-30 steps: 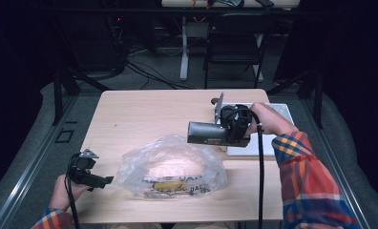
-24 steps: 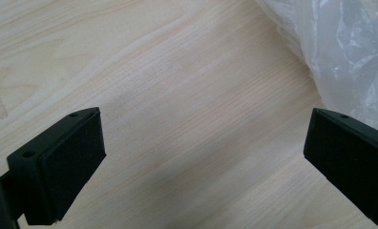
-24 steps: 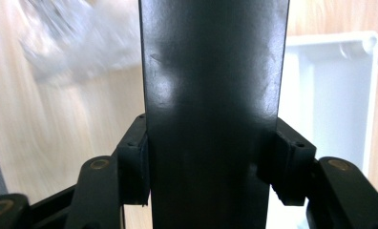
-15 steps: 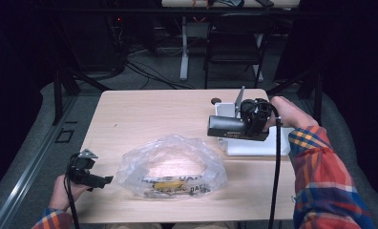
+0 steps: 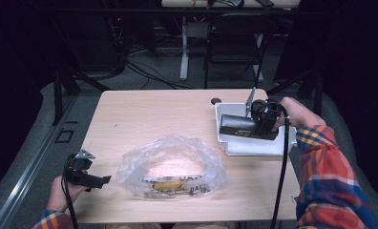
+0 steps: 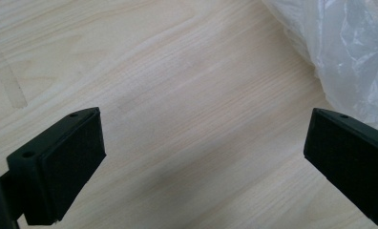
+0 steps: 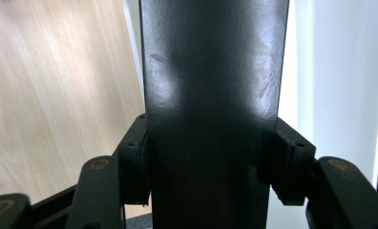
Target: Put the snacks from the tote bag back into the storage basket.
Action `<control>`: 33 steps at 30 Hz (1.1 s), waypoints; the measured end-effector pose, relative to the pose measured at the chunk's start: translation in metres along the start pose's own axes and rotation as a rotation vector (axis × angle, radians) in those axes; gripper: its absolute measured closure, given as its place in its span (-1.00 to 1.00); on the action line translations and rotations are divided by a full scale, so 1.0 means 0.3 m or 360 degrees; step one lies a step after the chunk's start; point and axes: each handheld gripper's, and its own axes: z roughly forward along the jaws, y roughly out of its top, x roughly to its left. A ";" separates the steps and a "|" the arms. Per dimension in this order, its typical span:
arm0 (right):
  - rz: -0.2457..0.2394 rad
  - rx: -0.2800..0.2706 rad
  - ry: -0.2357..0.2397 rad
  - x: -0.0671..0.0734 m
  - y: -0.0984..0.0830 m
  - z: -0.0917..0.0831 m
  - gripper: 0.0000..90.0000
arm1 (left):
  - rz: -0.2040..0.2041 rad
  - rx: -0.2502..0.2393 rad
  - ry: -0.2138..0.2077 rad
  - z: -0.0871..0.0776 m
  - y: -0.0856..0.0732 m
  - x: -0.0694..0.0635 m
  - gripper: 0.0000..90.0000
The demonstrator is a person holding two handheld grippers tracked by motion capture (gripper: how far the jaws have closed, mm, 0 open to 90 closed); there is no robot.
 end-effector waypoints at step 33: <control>-0.0073 0.0074 0.0070 -0.036 -0.029 0.255 -0.05 | 0.0008 -0.0011 0.0050 -0.004 -0.007 0.001 -1.00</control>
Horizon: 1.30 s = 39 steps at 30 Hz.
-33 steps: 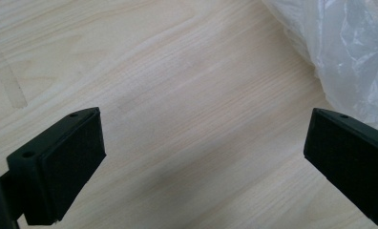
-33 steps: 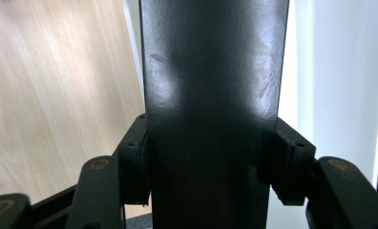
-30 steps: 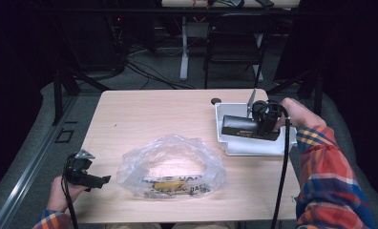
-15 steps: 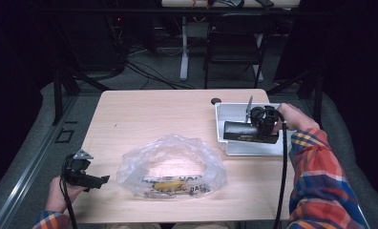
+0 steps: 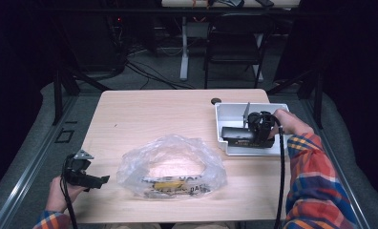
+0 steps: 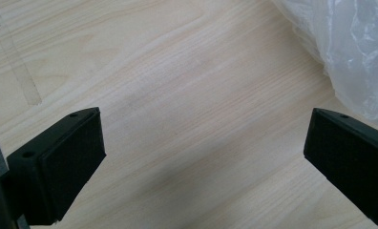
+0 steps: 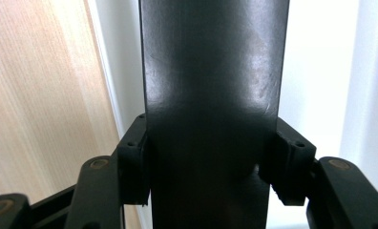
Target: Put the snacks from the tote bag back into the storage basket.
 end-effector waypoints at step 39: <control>0.0903 -0.0487 0.0010 0.072 0.022 -0.138 -0.61 | 0.0038 -0.0025 -0.0058 -0.004 0.009 -0.008 -1.00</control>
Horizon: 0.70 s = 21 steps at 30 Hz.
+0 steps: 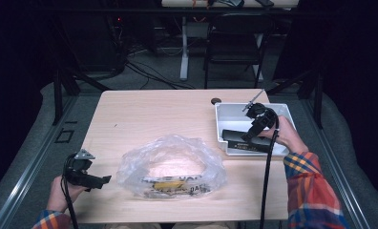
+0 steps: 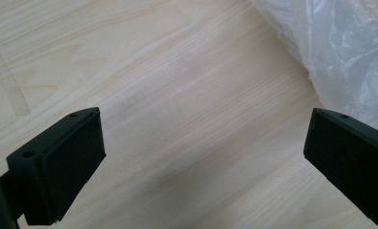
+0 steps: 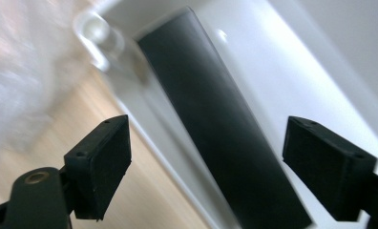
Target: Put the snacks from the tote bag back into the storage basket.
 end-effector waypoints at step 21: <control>0.0392 -0.0356 -0.0297 0.089 0.063 0.050 0.34 | 0.0048 -0.0019 0.0000 0.006 0.009 -0.014 -1.00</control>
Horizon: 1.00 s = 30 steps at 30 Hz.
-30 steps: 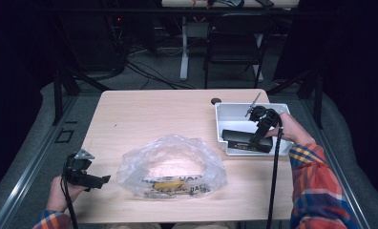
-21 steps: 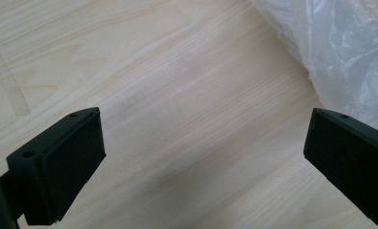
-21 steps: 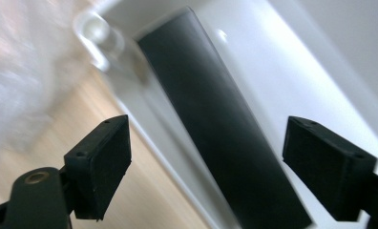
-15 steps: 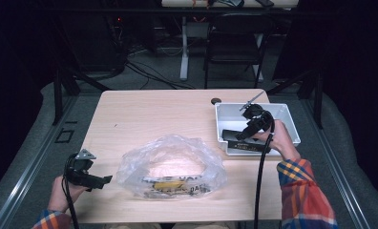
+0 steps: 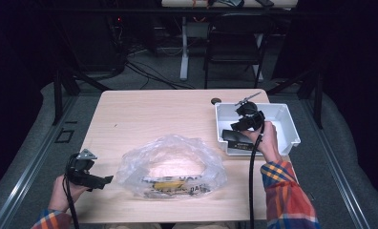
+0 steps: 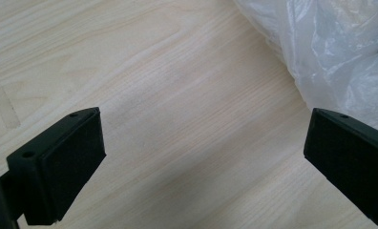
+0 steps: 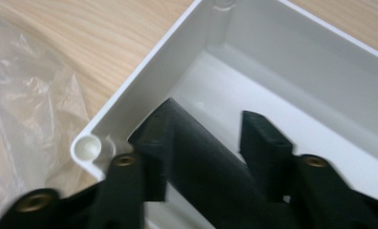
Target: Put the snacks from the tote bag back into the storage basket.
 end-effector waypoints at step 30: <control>0.0090 0.0111 -0.0079 0.007 0.007 0.194 1.00 | 0.0001 0.0019 -0.0006 0.004 -0.002 0.003 -1.00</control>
